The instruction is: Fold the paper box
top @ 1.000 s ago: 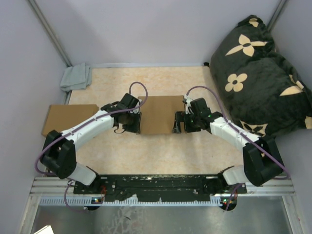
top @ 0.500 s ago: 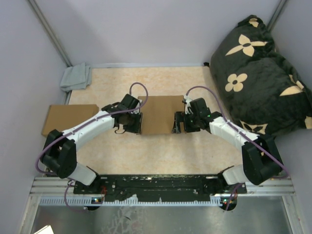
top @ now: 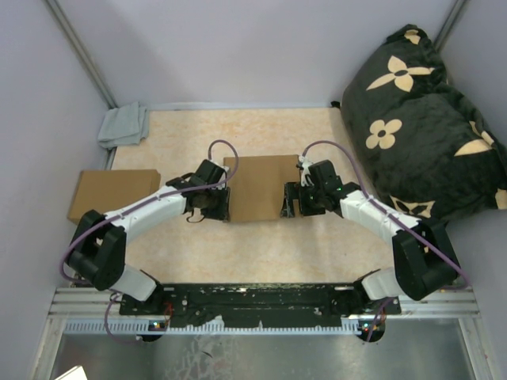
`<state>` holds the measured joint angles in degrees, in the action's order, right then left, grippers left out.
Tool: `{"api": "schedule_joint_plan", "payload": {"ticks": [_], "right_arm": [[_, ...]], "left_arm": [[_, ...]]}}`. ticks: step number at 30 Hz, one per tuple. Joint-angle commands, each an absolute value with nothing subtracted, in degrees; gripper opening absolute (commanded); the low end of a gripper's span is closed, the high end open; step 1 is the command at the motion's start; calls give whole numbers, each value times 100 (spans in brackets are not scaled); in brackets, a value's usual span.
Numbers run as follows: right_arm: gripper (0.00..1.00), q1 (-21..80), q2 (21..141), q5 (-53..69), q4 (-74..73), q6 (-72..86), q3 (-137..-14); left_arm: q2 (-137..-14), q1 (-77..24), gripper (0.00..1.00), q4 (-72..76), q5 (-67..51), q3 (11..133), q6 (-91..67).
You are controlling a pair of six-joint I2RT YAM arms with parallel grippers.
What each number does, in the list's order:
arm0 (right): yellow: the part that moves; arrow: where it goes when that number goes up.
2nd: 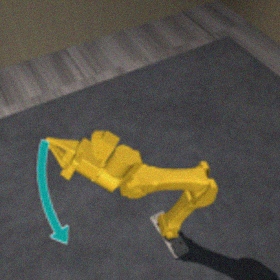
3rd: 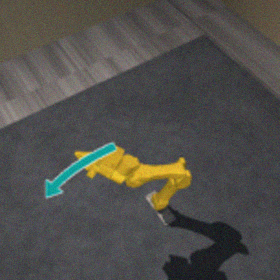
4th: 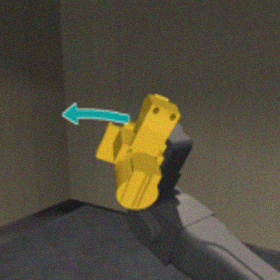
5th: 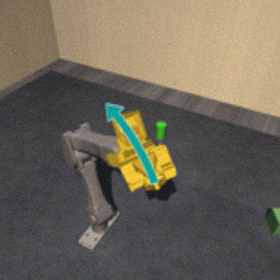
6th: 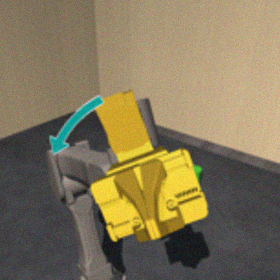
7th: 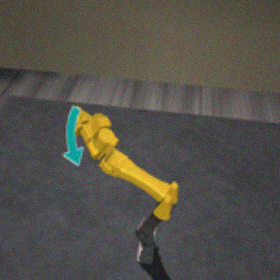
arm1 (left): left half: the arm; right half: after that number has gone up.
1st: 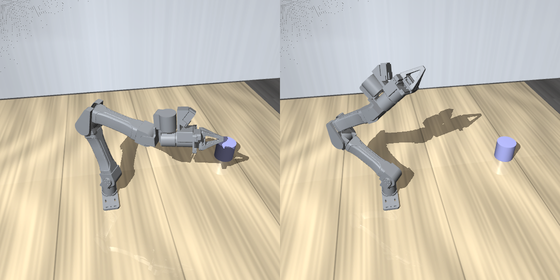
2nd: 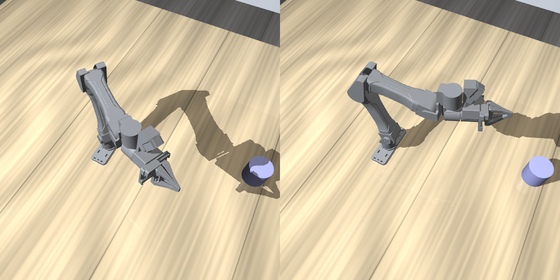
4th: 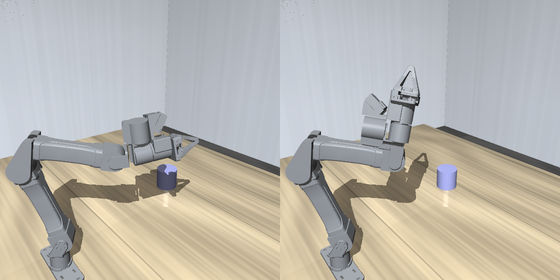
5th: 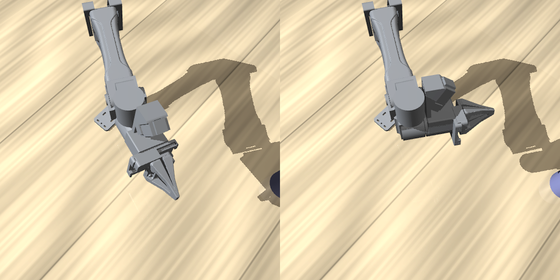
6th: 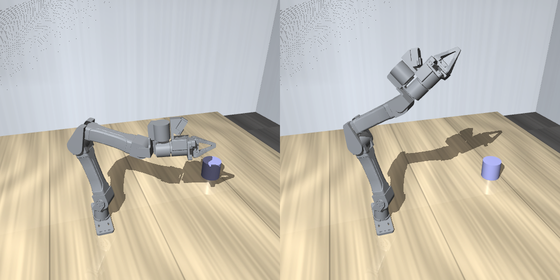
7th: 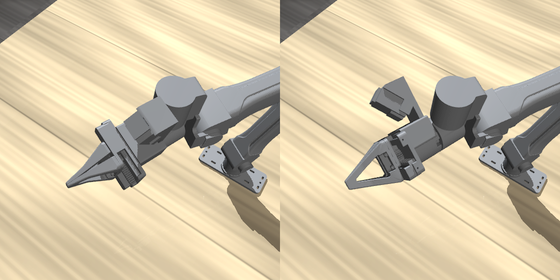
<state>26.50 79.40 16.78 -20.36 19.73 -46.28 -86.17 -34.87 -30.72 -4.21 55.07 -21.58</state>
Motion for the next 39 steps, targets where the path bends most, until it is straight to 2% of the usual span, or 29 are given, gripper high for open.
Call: {"api": "schedule_joint_plan", "payload": {"ticks": [1, 4, 9, 12, 35, 39], "right_arm": [[84, 2698, 7944, 1775, -1742, 2035, -4597], [85, 2698, 7896, 1774, -1767, 2039, -4617], [86, 2698, 7867, 1784, -1818, 2030, -4673], [86, 2698, 7867, 1784, -1830, 2037, -4684], [87, 2698, 7765, 1765, -1898, 2004, -4728], [87, 2698, 7738, 1743, -1906, 2004, -4737]], "left_arm": [[-8284, -3472, 33, -2551, -544, 5333, -2296], [-8063, -3457, 33, -2553, -466, 5326, -2320], [-7952, -3437, 43, -2868, -193, 5496, -2331], [-7996, -3422, 45, -2982, 25, 5501, -2336], [-8527, -3357, 47, -2680, 340, 5417, -2163], [-8291, -3353, 56, -2628, 445, 5376, -2193]]}}
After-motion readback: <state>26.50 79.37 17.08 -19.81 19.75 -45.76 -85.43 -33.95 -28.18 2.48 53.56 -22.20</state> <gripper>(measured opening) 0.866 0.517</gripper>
